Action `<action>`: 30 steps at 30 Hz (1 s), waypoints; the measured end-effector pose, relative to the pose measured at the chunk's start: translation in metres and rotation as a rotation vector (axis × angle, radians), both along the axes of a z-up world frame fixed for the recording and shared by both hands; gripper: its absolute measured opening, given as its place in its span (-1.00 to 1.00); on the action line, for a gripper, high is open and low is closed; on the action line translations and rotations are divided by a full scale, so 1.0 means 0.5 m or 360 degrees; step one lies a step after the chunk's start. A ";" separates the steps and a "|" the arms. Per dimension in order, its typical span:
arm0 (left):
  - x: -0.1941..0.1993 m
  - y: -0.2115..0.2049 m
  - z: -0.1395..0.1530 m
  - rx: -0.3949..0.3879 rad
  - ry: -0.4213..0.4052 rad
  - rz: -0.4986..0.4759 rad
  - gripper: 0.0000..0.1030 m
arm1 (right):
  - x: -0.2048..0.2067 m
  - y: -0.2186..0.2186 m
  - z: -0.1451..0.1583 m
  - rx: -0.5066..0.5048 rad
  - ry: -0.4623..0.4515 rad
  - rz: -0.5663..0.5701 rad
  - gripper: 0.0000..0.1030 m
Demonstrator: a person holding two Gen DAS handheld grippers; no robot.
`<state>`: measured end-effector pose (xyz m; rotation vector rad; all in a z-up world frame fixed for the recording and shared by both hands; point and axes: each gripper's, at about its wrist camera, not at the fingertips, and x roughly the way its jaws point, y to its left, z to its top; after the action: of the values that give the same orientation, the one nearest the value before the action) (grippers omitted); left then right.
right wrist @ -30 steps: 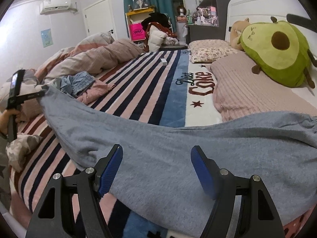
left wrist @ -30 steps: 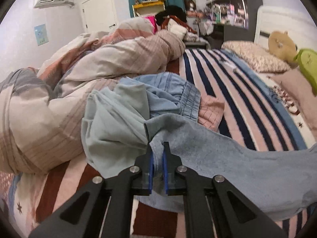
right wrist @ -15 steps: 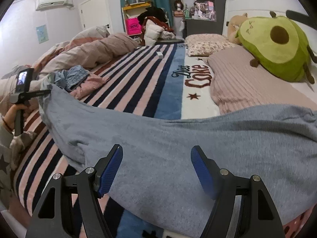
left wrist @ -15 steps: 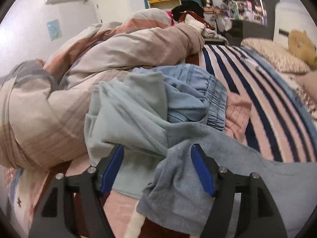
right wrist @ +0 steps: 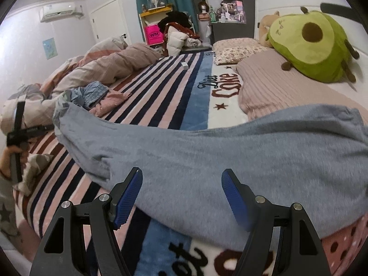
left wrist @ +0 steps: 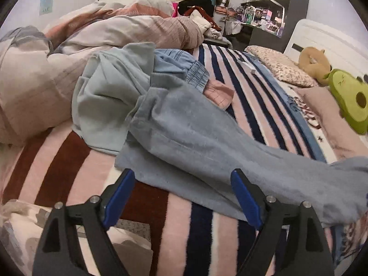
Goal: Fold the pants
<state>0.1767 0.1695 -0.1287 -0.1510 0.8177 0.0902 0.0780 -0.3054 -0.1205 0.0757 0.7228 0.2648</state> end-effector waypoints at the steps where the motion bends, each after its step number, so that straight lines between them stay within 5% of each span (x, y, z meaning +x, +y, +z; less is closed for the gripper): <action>1: 0.006 -0.002 -0.009 -0.0003 0.0022 0.0008 0.60 | -0.002 -0.001 -0.001 0.0003 0.0002 -0.0001 0.31; 17: 0.126 0.008 -0.112 -0.0061 -0.0008 0.0081 0.44 | 0.036 0.009 -0.049 0.0014 0.0100 0.0000 0.31; 20: 0.129 0.007 -0.110 -0.0089 -0.0070 0.0052 -0.12 | 0.041 0.010 -0.053 0.0010 0.0108 -0.0004 0.31; 22: 0.123 0.003 -0.103 -0.0124 -0.0106 0.0025 -0.80 | 0.042 0.010 -0.055 0.0016 0.0111 -0.0007 0.31; 30: 0.055 0.018 -0.062 0.0119 -0.0059 0.0205 -0.93 | 0.027 0.007 -0.042 0.0040 0.0080 0.0004 0.31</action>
<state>0.2044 0.1783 -0.1597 -0.1345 0.7665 0.2385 0.0913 -0.3020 -0.1413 0.1055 0.7696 0.2752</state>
